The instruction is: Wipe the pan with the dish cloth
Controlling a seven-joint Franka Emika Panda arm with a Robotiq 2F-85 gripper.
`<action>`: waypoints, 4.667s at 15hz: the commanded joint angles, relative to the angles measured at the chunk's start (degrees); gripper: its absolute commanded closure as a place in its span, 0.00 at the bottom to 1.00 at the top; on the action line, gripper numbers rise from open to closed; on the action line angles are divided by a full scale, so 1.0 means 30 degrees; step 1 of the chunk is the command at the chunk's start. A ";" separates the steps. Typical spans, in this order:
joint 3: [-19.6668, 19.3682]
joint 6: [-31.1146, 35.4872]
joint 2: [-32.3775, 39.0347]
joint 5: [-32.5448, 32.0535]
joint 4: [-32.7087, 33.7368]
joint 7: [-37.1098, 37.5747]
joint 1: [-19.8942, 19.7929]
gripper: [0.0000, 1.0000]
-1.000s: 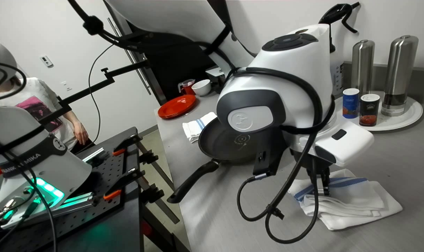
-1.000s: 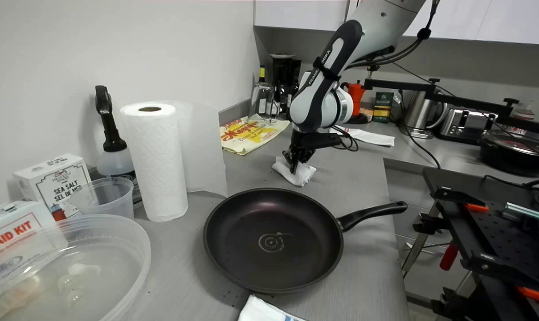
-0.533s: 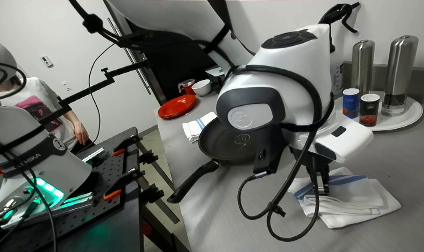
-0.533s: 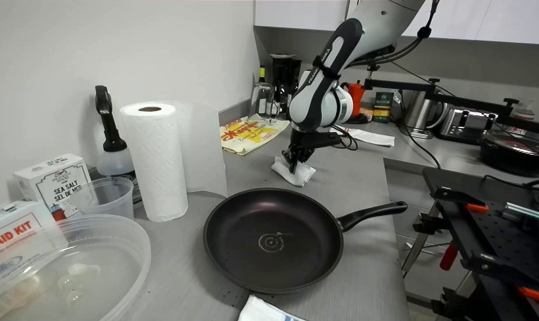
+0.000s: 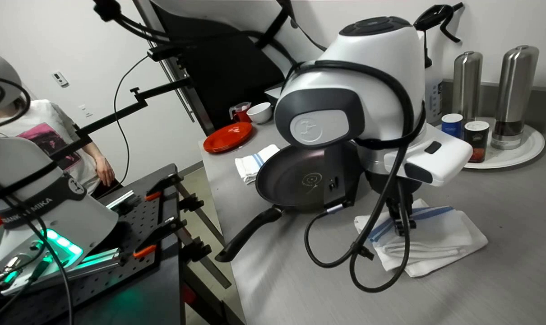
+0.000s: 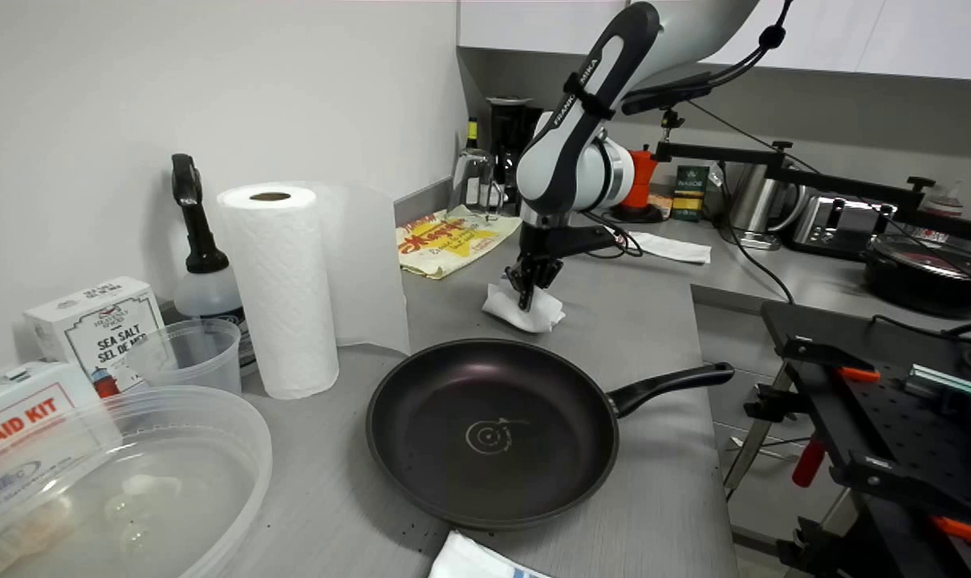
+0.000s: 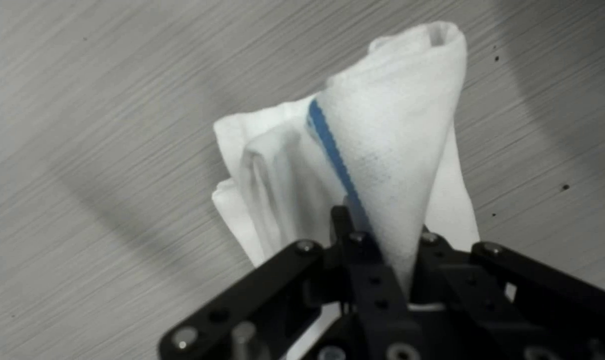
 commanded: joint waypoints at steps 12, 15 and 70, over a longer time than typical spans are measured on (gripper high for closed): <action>0.1782 -0.0936 -0.3887 -0.0215 -0.2910 -0.3181 0.0603 0.97; 0.2049 -0.0860 -0.4156 -0.0288 -0.3410 -0.3280 0.1109 0.97; 0.3283 0.2224 0.0265 -0.0269 -0.4337 0.0661 0.4741 0.97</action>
